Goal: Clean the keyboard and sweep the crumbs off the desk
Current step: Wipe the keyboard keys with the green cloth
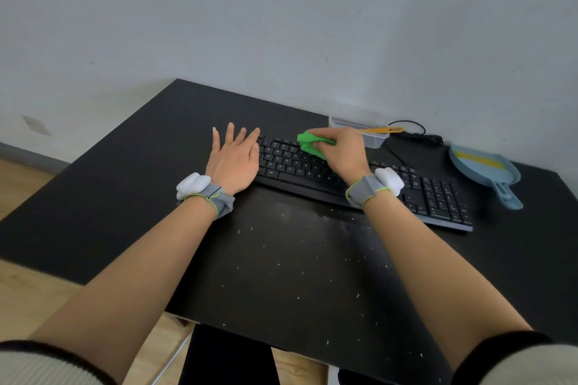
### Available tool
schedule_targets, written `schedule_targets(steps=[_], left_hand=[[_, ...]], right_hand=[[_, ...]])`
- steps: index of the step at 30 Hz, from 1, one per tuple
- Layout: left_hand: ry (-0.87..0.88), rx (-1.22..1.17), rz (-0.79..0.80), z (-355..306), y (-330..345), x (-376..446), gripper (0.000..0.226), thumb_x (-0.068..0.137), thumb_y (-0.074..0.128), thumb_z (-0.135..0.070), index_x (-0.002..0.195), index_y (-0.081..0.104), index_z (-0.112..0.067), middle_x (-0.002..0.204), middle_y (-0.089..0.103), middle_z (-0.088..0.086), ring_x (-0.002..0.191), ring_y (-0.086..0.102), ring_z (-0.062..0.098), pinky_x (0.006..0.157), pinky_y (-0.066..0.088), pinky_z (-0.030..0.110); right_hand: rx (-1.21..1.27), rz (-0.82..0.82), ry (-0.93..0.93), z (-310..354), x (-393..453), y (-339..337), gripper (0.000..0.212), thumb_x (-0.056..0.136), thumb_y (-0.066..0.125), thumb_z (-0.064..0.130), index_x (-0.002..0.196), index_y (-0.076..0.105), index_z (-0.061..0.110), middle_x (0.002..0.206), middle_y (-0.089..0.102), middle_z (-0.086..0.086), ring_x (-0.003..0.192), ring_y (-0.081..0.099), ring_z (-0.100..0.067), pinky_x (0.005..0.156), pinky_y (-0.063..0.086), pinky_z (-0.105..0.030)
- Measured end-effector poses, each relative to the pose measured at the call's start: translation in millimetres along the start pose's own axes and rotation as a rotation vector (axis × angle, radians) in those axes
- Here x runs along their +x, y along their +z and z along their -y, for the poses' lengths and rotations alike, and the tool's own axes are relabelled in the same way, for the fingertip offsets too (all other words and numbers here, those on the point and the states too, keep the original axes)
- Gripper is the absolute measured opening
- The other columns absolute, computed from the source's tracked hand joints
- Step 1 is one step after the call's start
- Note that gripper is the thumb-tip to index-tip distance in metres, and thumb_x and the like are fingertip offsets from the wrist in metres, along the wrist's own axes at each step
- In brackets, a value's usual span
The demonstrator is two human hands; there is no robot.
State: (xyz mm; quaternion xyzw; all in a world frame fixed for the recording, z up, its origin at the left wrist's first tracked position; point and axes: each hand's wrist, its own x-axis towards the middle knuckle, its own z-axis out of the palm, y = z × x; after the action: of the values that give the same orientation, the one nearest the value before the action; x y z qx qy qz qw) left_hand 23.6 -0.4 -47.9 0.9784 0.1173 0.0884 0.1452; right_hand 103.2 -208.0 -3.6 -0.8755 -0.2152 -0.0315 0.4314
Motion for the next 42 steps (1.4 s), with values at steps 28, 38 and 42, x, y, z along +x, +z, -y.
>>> schedule_targets(steps=[28,38,42], left_hand=[[0.008,0.073,-0.03,-2,0,1,0.051,0.105,0.017,-0.029,0.155,0.026,-0.023,0.161,0.026,0.01,0.152,0.0,0.029,0.121,-0.011,0.049],[0.301,0.19,0.032,-29,-14,6,0.055,0.107,0.017,-0.035,0.158,0.011,-0.017,0.166,0.007,0.004,0.153,-0.004,0.021,0.121,-0.011,0.047],[0.333,0.219,0.096,-35,-2,6,0.055,0.107,0.013,-0.037,0.158,0.012,-0.019,0.166,0.006,0.001,0.153,-0.003,0.018,0.122,-0.011,0.046]], right_hand=[[0.238,0.342,-0.005,10,-11,-61,0.027,0.084,0.066,-0.011,0.1,0.077,0.007,0.103,0.077,-0.009,0.091,0.071,-0.01,0.086,0.056,-0.021],[-0.179,0.12,-0.025,-5,-22,-32,0.035,0.089,0.07,0.013,0.123,0.072,0.02,0.119,0.072,0.001,0.109,0.059,-0.005,0.083,0.03,-0.003],[-0.171,0.047,-0.039,-6,-23,-25,0.034,0.087,0.072,0.015,0.121,0.073,0.019,0.12,0.073,-0.002,0.114,0.063,-0.013,0.088,0.034,-0.008]])
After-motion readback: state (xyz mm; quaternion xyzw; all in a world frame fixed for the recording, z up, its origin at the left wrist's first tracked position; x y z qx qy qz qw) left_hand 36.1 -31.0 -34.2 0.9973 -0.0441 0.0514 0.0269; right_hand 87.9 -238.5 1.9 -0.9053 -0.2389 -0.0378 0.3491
